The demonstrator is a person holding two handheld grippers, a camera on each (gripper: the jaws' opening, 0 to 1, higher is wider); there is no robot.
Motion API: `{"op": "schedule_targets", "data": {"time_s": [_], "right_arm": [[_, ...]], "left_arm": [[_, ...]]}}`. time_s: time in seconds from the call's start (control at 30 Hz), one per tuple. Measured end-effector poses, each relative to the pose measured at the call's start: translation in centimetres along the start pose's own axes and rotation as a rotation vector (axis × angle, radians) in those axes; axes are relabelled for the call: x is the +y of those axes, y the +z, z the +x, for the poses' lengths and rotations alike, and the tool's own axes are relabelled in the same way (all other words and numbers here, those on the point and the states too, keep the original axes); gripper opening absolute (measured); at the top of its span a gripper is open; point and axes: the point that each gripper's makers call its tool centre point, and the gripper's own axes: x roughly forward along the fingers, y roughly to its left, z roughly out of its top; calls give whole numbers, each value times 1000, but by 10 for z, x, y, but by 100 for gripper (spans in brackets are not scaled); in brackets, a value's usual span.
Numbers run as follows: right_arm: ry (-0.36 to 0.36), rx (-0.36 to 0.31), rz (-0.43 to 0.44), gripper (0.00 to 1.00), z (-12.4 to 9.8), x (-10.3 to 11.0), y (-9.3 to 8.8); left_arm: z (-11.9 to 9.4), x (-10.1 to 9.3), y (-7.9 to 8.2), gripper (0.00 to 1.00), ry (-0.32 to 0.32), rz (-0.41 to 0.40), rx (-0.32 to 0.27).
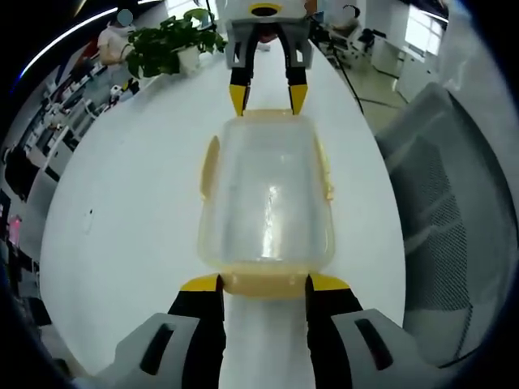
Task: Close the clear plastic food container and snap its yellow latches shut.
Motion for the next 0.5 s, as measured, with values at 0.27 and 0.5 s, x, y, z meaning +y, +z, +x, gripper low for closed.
{"op": "schedule_targets", "data": {"time_s": [0.27,0.5], "right_arm": [[2,-5,35,54,-3,-1,-5],[2,-39,71,55,-12,-1,1]], "left_arm": [[-4,6,-4,58,28,10,-25],[-13,0,-8,46,6,-48,-35]]}}
